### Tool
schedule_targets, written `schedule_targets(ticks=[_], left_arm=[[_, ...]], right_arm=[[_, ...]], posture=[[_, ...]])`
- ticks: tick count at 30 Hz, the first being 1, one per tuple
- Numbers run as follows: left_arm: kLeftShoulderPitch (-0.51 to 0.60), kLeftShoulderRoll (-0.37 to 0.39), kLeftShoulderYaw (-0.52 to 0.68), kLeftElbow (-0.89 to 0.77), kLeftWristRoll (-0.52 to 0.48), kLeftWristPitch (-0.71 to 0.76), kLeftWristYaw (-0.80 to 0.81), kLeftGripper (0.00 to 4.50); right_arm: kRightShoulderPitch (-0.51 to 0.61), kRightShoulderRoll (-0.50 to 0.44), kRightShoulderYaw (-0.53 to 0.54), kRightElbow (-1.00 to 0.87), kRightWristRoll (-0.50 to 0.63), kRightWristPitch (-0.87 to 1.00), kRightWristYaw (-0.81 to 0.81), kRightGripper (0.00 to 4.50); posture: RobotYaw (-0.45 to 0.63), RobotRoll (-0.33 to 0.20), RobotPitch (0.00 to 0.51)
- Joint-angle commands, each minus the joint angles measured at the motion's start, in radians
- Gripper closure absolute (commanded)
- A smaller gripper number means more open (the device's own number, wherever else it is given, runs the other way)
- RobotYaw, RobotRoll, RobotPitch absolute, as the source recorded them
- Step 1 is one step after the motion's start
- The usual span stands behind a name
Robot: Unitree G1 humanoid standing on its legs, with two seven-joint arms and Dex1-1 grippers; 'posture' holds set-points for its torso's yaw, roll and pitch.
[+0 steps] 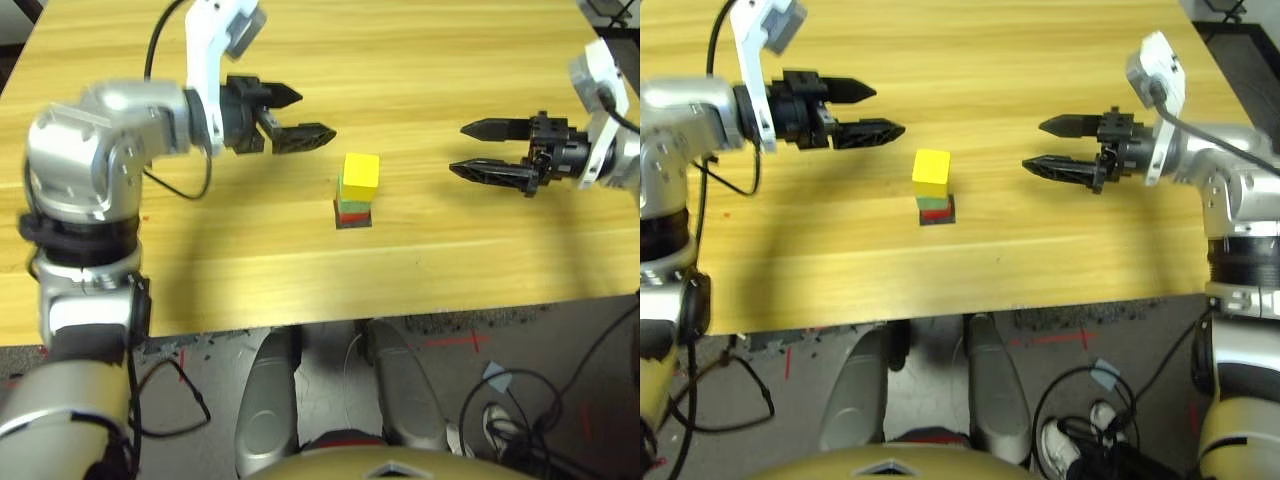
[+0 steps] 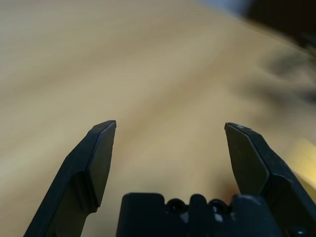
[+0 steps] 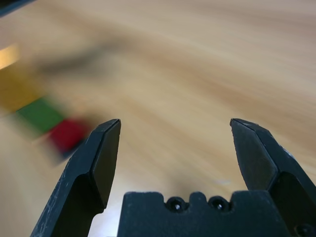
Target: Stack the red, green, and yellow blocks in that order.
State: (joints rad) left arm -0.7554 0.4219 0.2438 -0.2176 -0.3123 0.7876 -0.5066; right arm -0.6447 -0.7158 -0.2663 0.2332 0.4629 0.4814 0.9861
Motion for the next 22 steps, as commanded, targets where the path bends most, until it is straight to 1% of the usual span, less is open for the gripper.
schedule_targets(ticks=[1, 3, 6, 8, 10, 11, 12, 14, 17, 22], left_arm=[[0.134, 0.001, 0.124, 0.033, 0.082, -0.253, 0.133, 0.02], [0.200, 0.000, 0.162, 0.037, 0.107, -0.333, 0.188, 0.02], [0.308, 0.015, 0.199, 0.026, 0.150, -0.474, 0.228, 0.02], [0.353, 0.015, 0.212, 0.028, 0.166, -0.536, 0.257, 0.02], [0.395, 0.003, 0.227, 0.036, 0.173, -0.563, 0.292, 0.02], [0.413, -0.008, 0.238, 0.046, 0.161, -0.569, 0.305, 0.02], [0.424, -0.018, 0.235, 0.053, 0.152, -0.566, 0.314, 0.02], [0.445, -0.030, 0.218, 0.071, 0.150, -0.589, 0.320, 0.02], [0.460, -0.044, 0.199, 0.087, 0.151, -0.614, 0.332, 0.02], [0.465, -0.051, 0.197, 0.118, 0.140, -0.643, 0.343, 0.02]], right_arm=[[0.048, 0.034, -0.120, 0.066, -0.021, -0.163, -0.138, 0.00], [0.057, 0.039, -0.157, 0.124, -0.027, -0.230, -0.181, 0.00], [0.067, 0.031, -0.200, 0.218, -0.042, -0.326, -0.240, 0.00], [0.065, 0.021, -0.219, 0.280, -0.047, -0.374, -0.268, 0.00], [0.062, 0.008, -0.241, 0.343, -0.048, -0.416, -0.292, 0.00], [0.063, 0.006, -0.246, 0.362, -0.049, -0.432, -0.304, 0.00], [0.057, -0.001, -0.248, 0.386, -0.051, -0.447, -0.311, 0.00], [0.053, -0.005, -0.253, 0.425, -0.060, -0.493, -0.333, 0.00], [0.049, -0.015, -0.259, 0.455, -0.064, -0.534, -0.364, 0.00], [0.049, -0.027, -0.244, 0.467, -0.063, -0.548, -0.364, 0.00]], posture=[[0.07, 0.008, 0.328], [0.06, 0.007, 0.328], [0.06, 0.000, 0.329], [0.06, -0.002, 0.333], [0.05, -0.004, 0.337], [0.05, -0.007, 0.340], [0.04, -0.024, 0.352], [0.02, -0.039, 0.360], [0.02, -0.046, 0.366], [0.02, -0.070, 0.367]])
